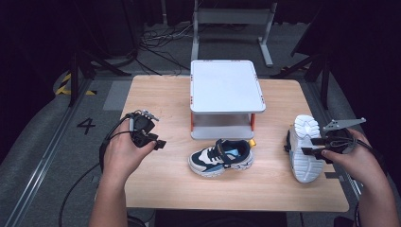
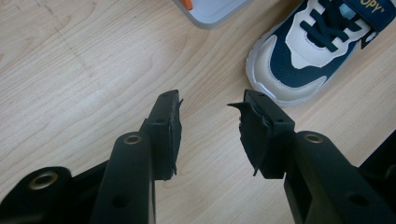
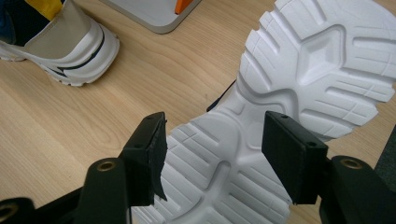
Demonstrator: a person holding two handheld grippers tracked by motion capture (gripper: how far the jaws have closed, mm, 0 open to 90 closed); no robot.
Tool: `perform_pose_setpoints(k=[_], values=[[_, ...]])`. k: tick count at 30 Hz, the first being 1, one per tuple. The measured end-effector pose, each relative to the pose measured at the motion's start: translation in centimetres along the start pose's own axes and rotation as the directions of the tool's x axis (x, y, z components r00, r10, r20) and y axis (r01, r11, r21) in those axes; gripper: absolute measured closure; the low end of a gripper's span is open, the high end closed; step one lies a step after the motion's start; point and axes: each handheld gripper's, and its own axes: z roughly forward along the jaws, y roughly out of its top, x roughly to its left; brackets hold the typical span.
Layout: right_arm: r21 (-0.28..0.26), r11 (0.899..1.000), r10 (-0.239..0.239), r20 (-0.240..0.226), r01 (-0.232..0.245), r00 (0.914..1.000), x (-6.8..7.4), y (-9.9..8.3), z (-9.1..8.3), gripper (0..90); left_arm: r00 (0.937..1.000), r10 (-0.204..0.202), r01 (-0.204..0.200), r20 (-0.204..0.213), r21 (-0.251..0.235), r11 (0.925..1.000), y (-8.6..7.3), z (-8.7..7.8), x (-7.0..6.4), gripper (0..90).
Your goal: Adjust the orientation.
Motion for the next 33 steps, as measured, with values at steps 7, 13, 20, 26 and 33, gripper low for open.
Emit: perform_pose_setpoints(k=[7,13,20,26,33], values=[[-0.007,1.000,0.014,0.018,-0.014,0.9997,0.1,-0.8,-0.7,41.5,0.9990,0.012,-0.012,0.043,0.000,0.9999,1.9,0.7,-1.8,61.1],[-0.009,0.999,0.033,0.031,-0.033,0.9990,0.0,-1.4,-1.2,41.4,0.9933,0.053,-0.049,0.103,-0.042,0.9979,3.8,2.0,-4.0,56.5],[-0.020,0.999,0.037,0.026,-0.036,0.9990,0.0,-1.2,-1.3,41.2,0.9871,0.084,-0.083,0.136,-0.019,0.9964,6.0,4.3,-6.4,51.9],[-0.010,1.000,0.028,0.020,-0.028,0.9994,0.0,-0.9,-0.8,40.9,0.9876,0.060,-0.062,0.145,0.010,0.9980,7.1,6.0,-8.3,51.1],[-0.011,1.000,0.014,0.011,-0.014,0.9998,0.3,-0.4,-0.5,40.5,0.9865,0.080,-0.087,0.143,0.042,0.9953,8.8,7.7,-10.5,49.9]])
